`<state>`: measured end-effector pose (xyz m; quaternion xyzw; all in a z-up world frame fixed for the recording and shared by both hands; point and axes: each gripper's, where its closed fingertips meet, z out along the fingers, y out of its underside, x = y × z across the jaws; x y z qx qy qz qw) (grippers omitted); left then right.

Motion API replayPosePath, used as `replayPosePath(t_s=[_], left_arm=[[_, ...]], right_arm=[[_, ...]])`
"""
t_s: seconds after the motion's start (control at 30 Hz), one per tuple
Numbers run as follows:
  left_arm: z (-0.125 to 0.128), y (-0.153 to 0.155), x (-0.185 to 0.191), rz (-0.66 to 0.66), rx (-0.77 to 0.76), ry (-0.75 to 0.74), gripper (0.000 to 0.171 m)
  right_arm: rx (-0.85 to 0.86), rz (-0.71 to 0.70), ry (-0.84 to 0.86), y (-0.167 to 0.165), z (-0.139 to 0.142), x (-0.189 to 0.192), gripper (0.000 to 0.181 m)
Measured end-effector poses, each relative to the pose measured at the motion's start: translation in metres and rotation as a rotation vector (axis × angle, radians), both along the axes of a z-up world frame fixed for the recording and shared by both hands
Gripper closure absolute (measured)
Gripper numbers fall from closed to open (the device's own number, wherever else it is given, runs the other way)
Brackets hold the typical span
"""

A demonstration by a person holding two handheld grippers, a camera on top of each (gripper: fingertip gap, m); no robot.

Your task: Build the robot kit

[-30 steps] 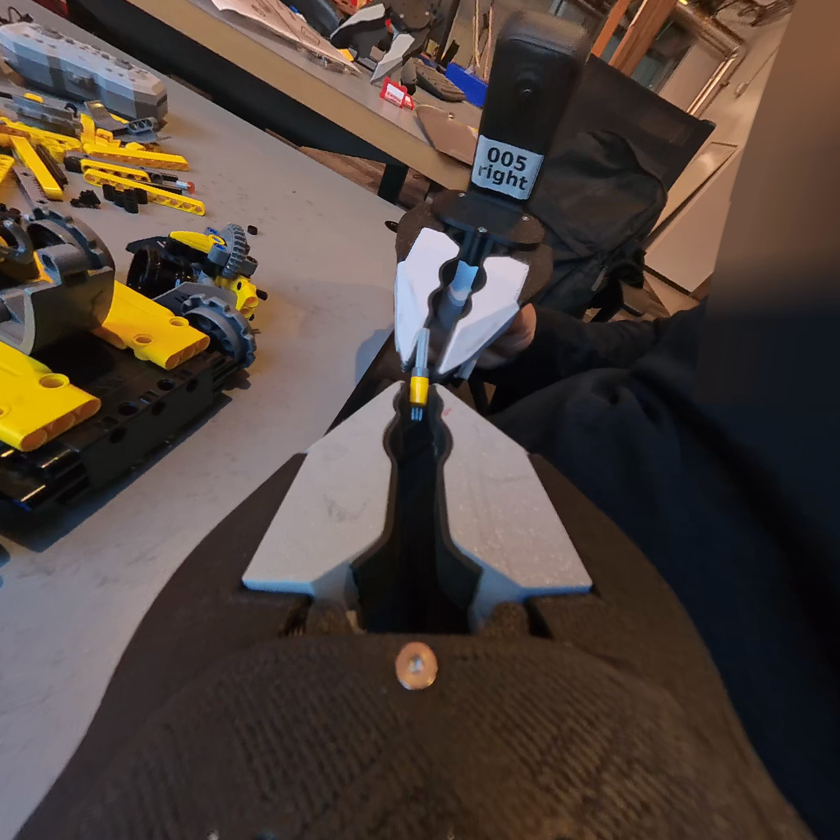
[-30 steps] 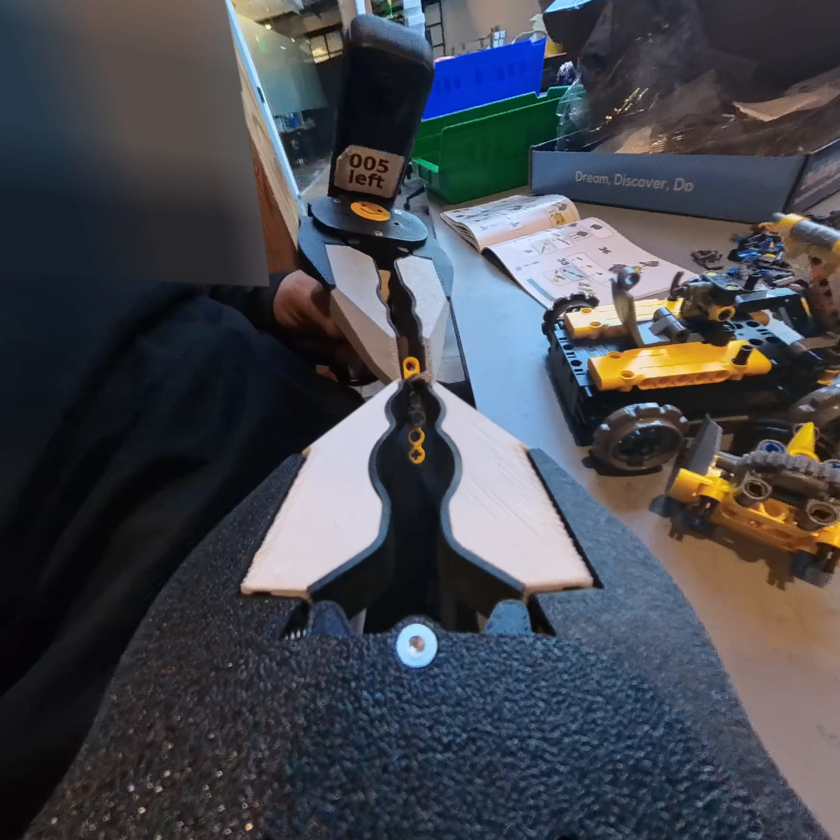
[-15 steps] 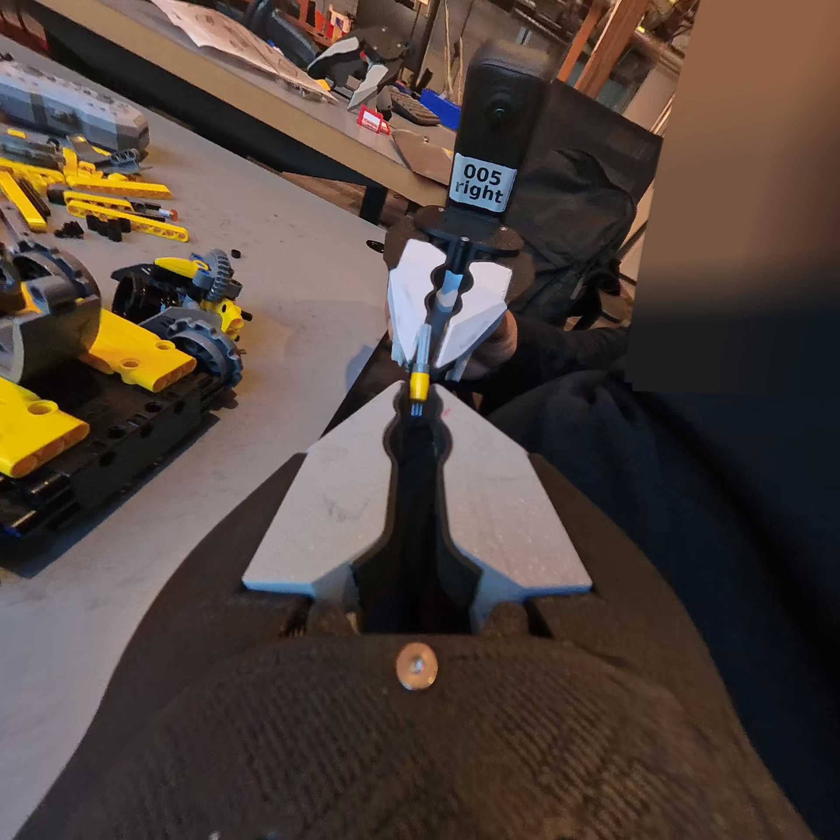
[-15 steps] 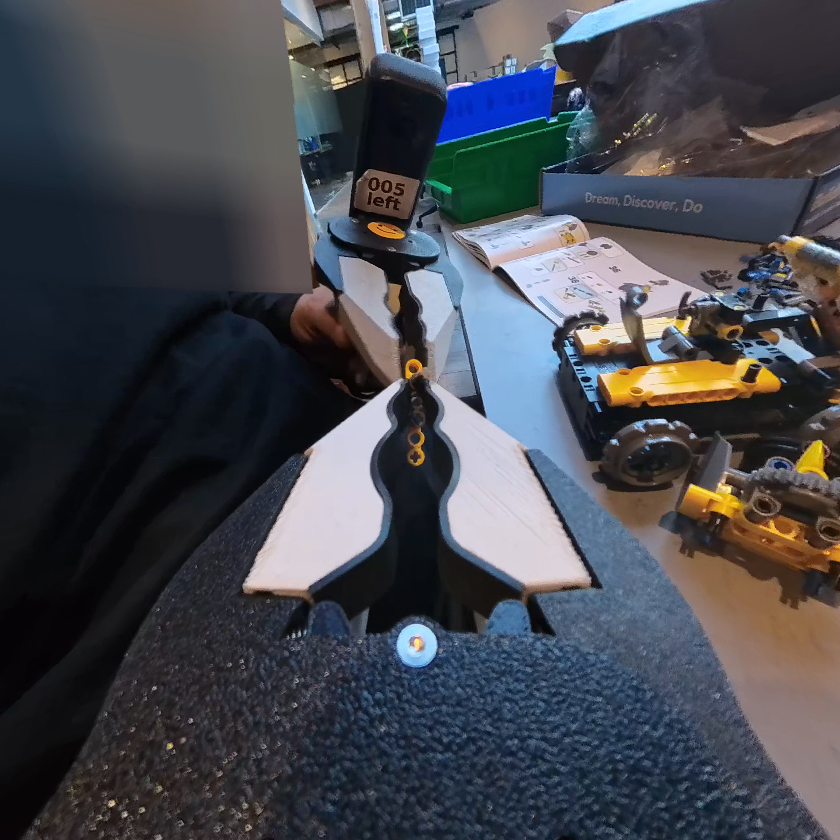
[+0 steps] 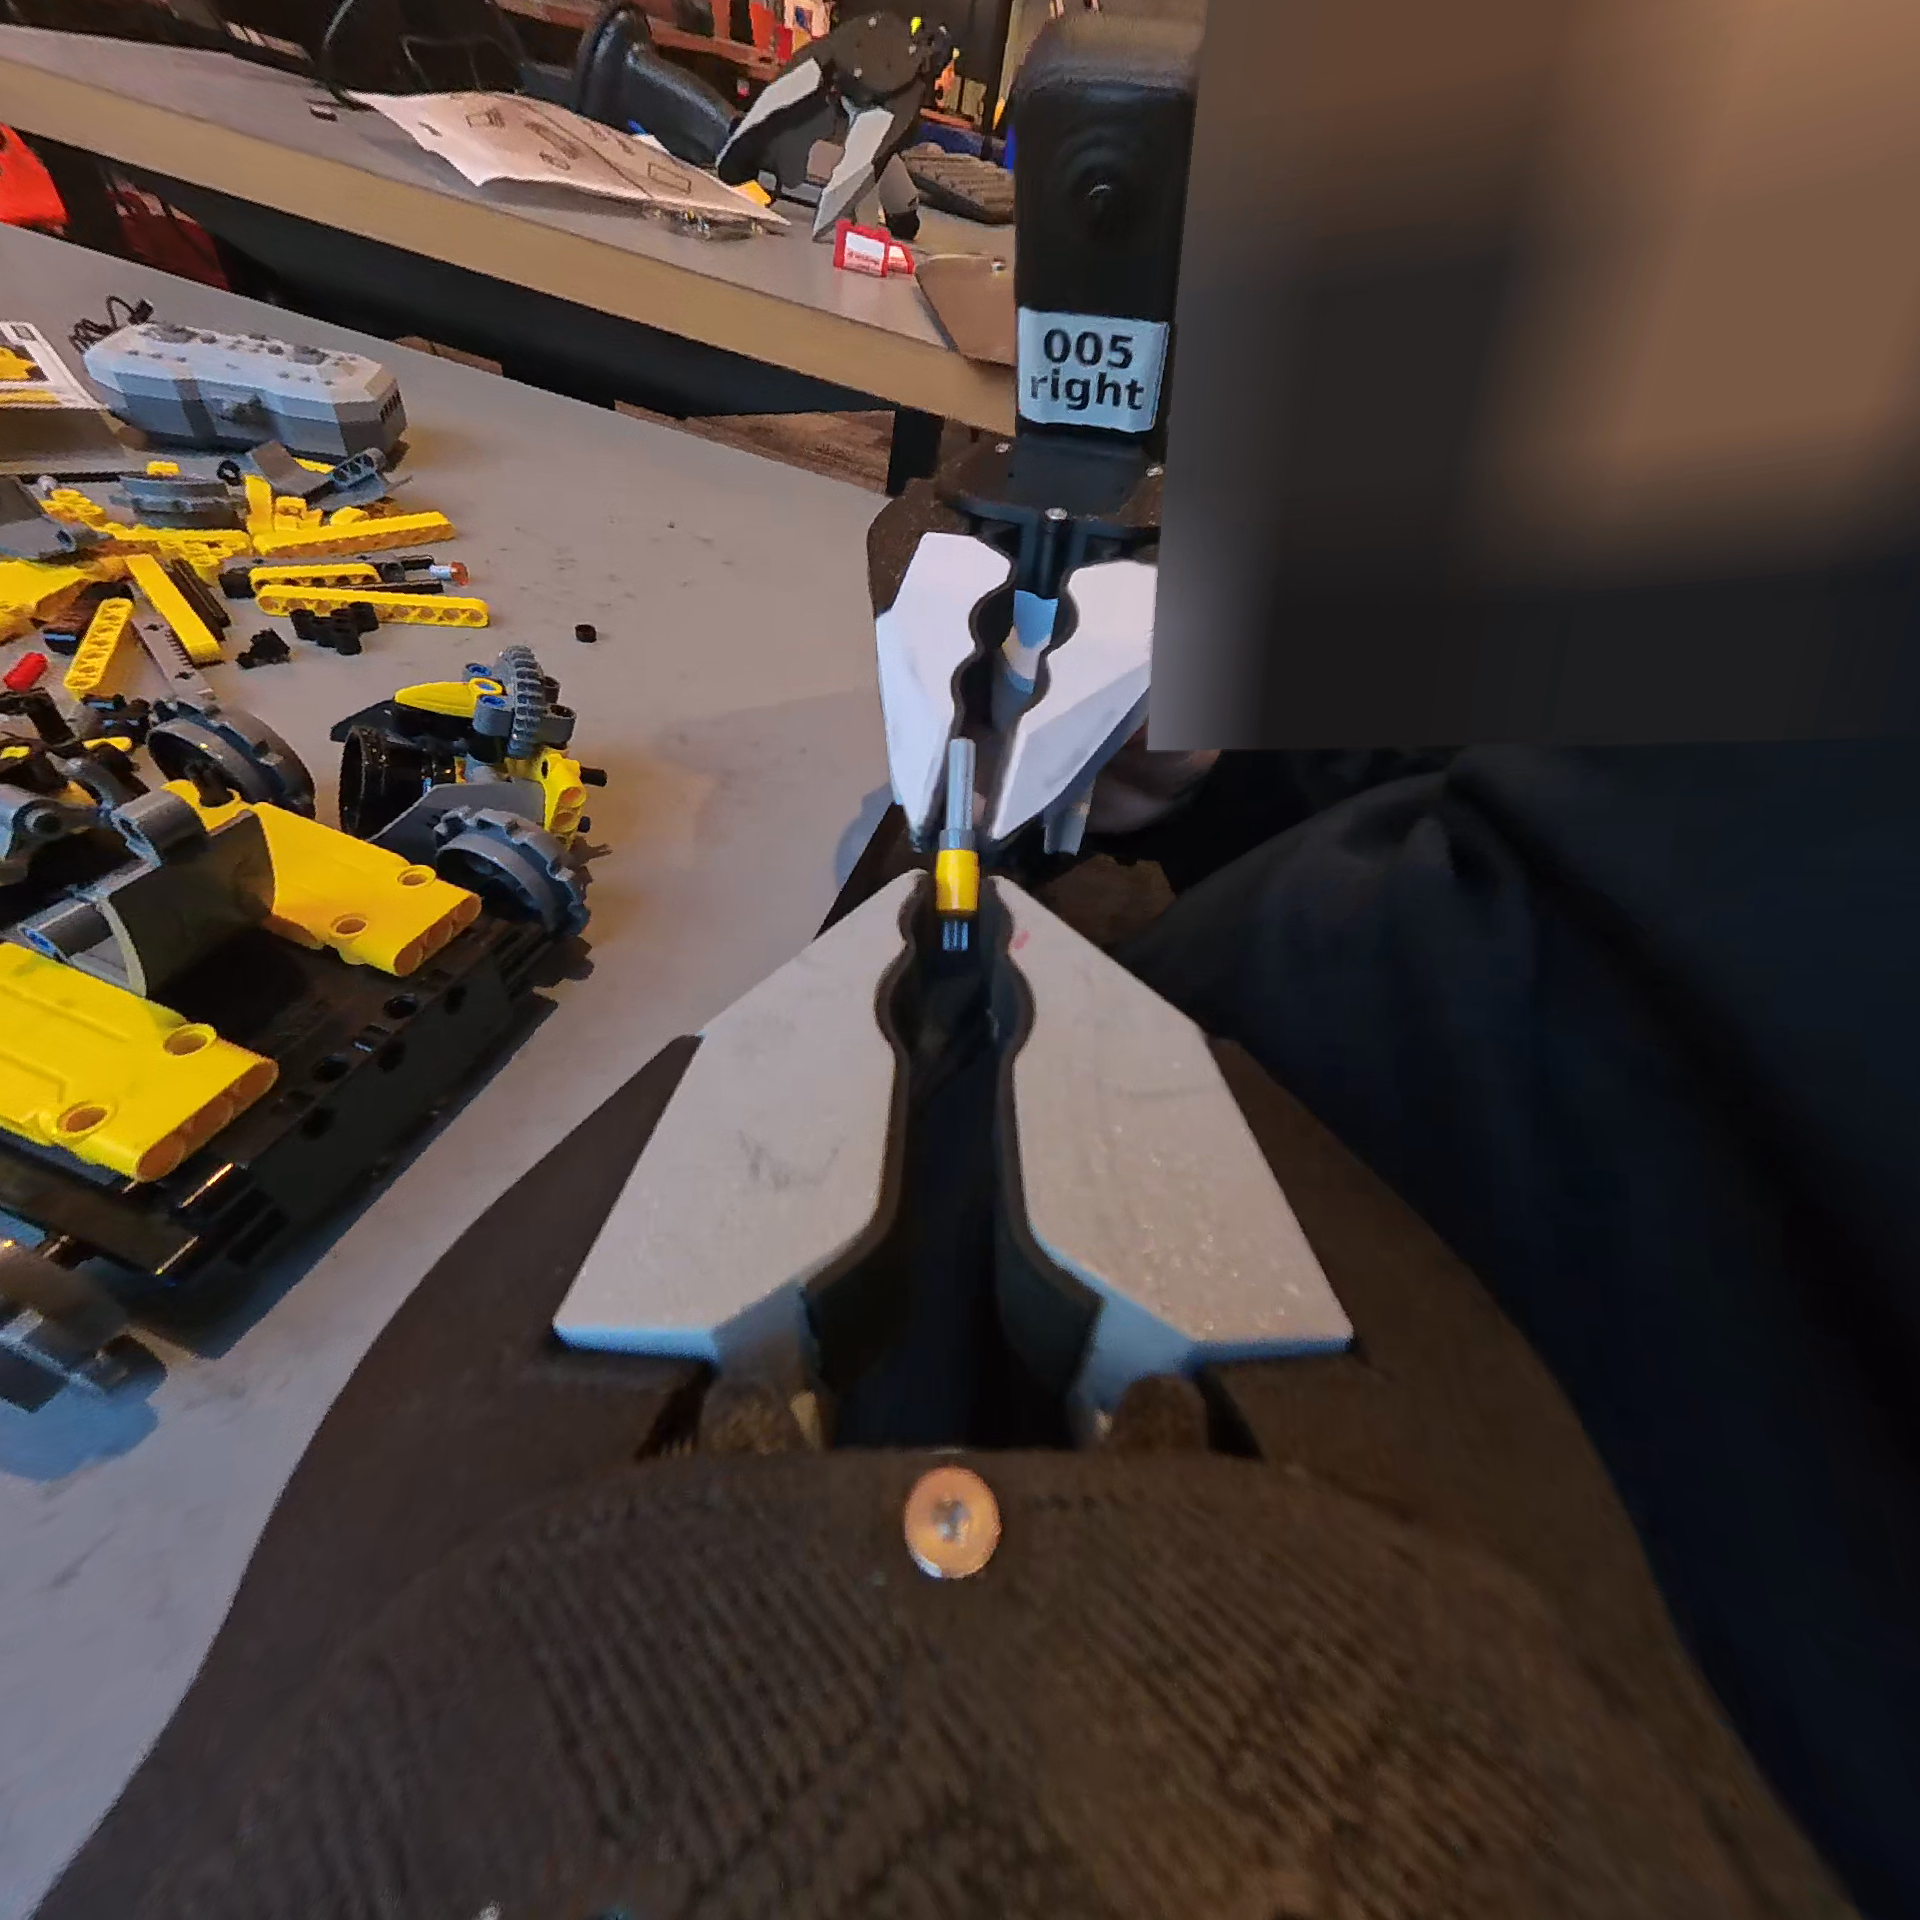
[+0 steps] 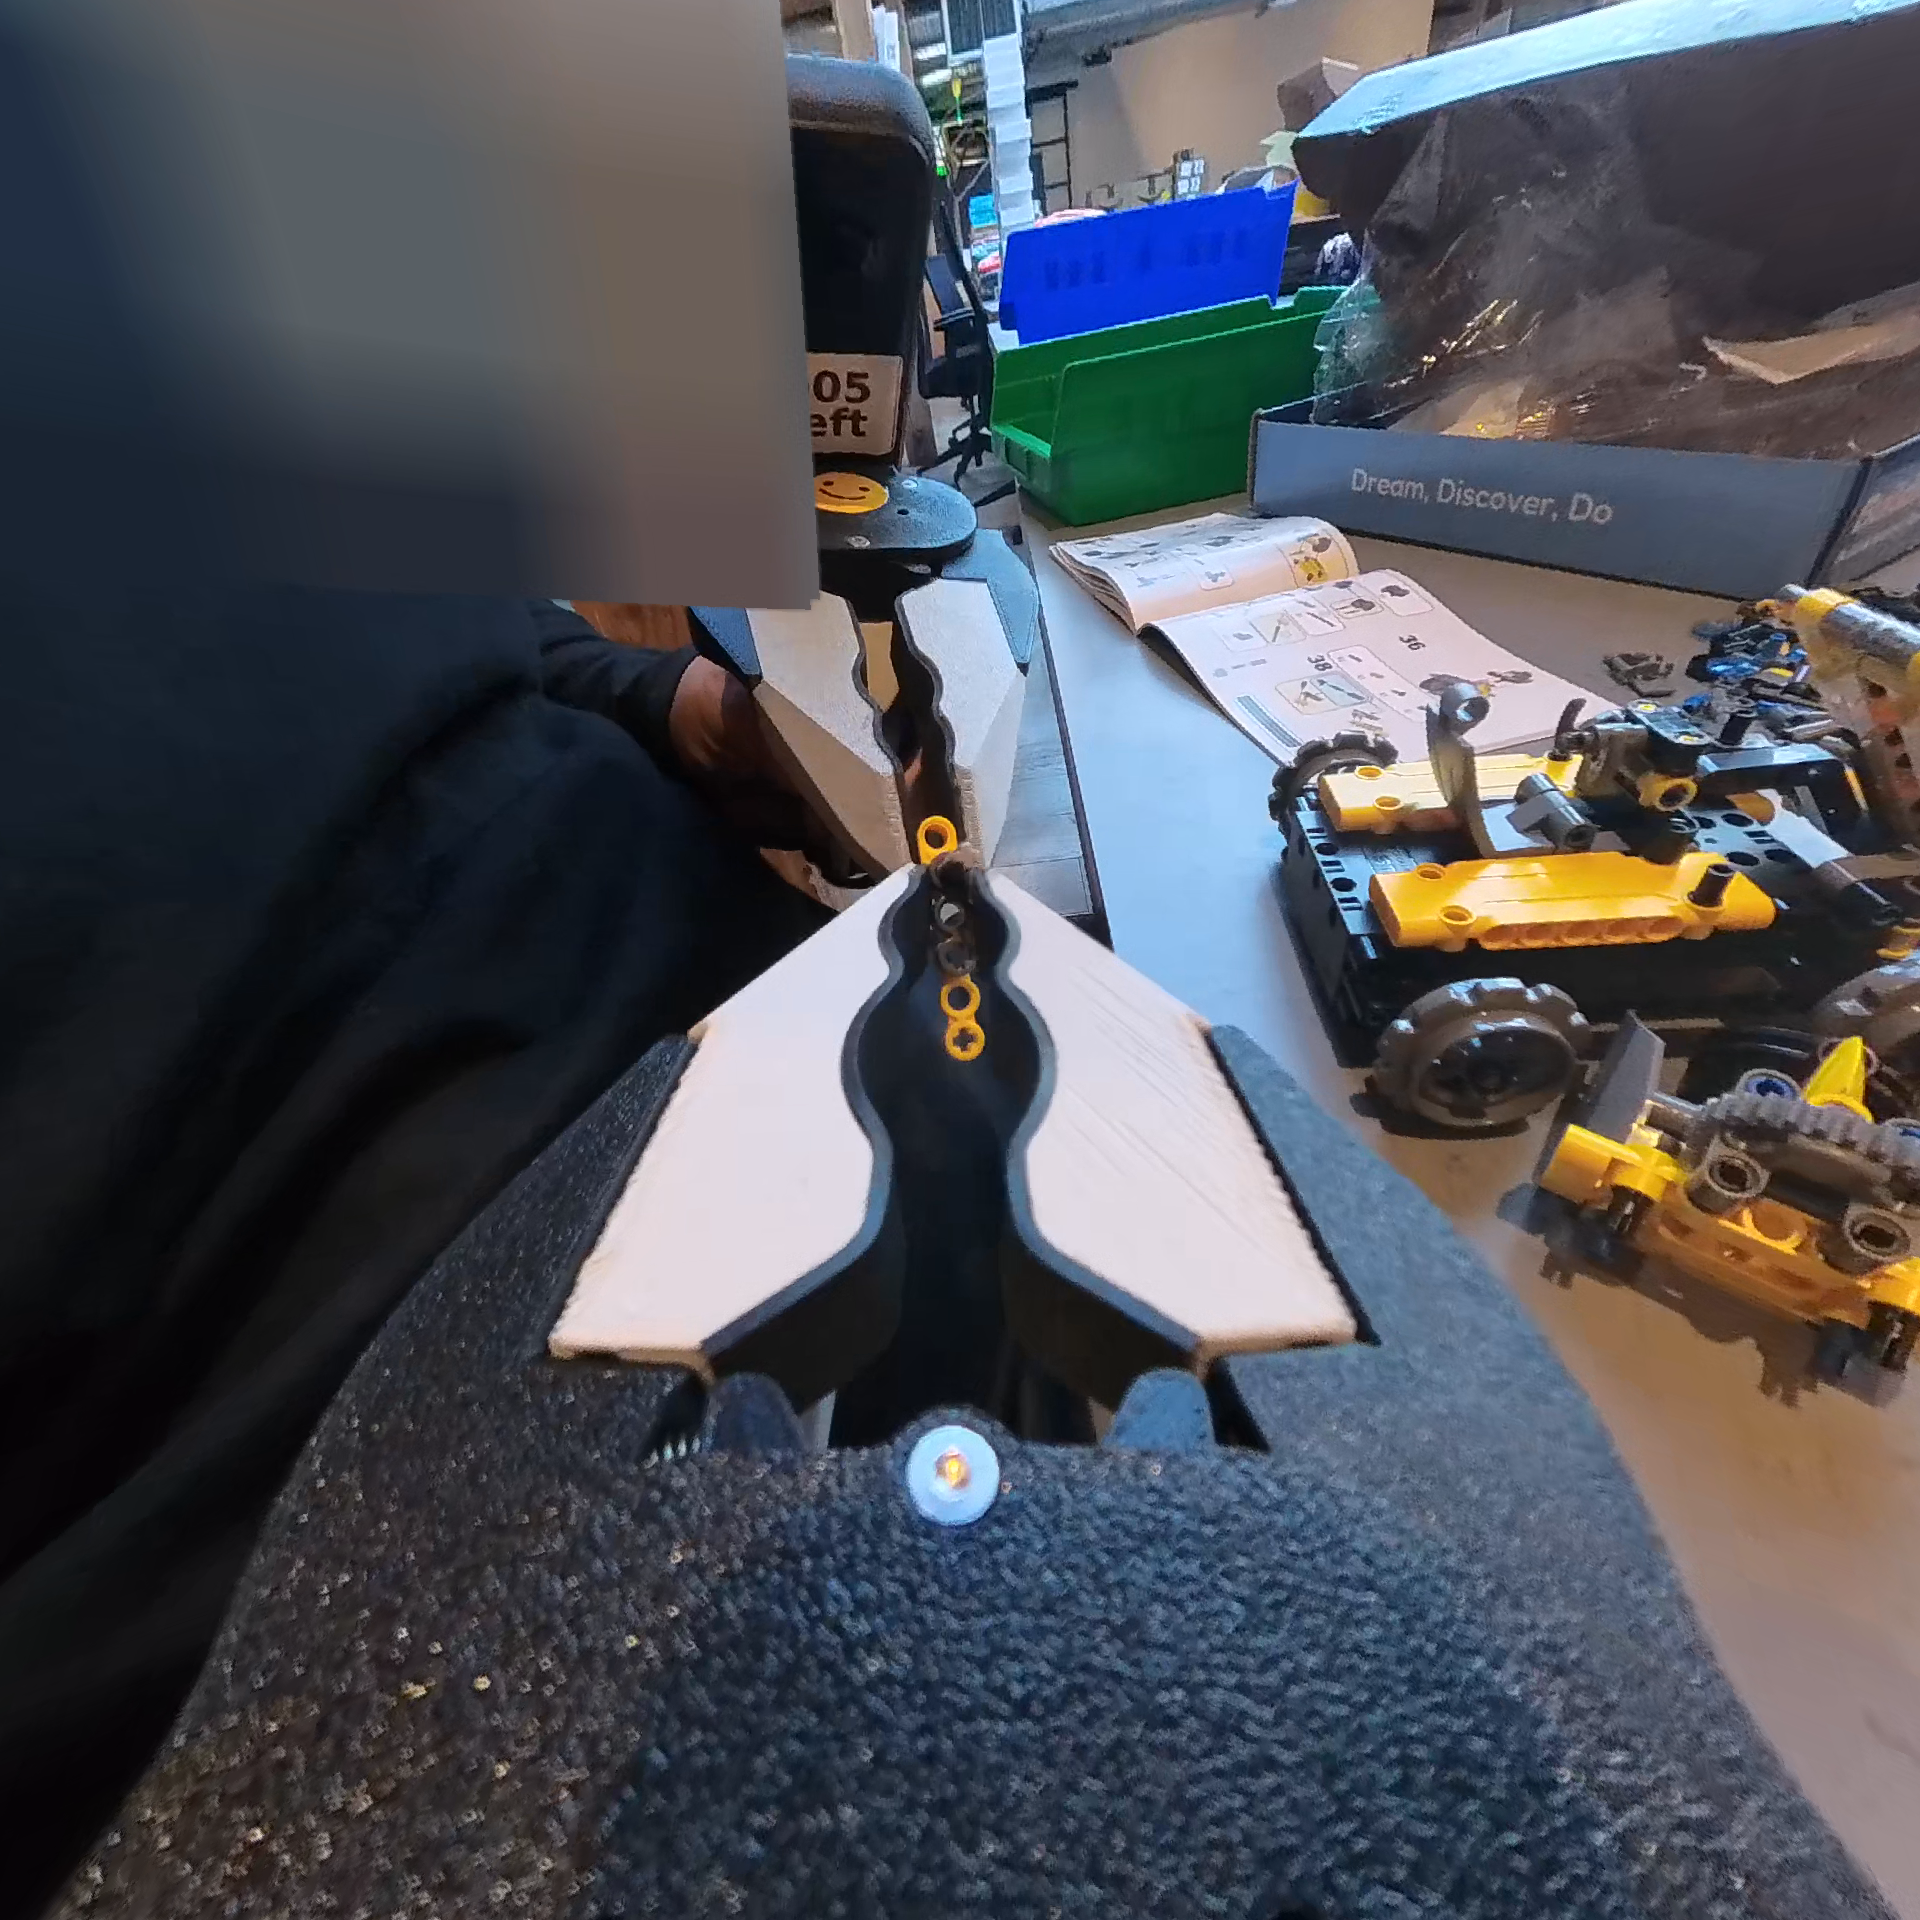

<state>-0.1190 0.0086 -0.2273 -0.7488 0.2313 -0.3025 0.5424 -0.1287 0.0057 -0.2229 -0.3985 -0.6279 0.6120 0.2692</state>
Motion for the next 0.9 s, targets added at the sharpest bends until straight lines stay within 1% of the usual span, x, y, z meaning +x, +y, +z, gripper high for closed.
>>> replayPosePath(t_s=[0.07, 0.3, 0.43, 0.63, 0.7, 0.8, 0.9], left_arm=[[0.004, -0.001, 0.003, -0.009, 0.013, -0.034, 0.167], [0.012, -0.003, 0.006, -0.021, 0.085, -0.021, 0.167], [0.011, -0.004, 0.006, -0.048, 0.039, -0.061, 0.167], [0.004, -0.001, 0.000, -0.022, 0.010, -0.040, 0.166], [0.005, 0.000, -0.002, -0.023, -0.010, -0.066, 0.166], [0.015, -0.002, -0.004, -0.071, -0.026, -0.158, 0.167], [0.025, 0.002, -0.007, -0.040, -0.007, -0.170, 0.167]], right_arm=[[0.007, -0.002, 0.032, -0.001, 0.003, 0.001, 0.173], [-0.046, 0.049, 0.084, -0.006, 0.012, 0.006, 0.174], [-0.027, 0.043, 0.092, -0.007, 0.013, 0.004, 0.174], [-0.010, 0.003, 0.038, -0.005, 0.007, -0.001, 0.176], [-0.034, -0.016, 0.011, -0.004, 0.007, -0.004, 0.176], [-0.088, -0.028, 0.022, -0.005, 0.015, -0.007, 0.177], [-0.158, -0.044, 0.050, -0.001, 0.026, -0.010, 0.176]])
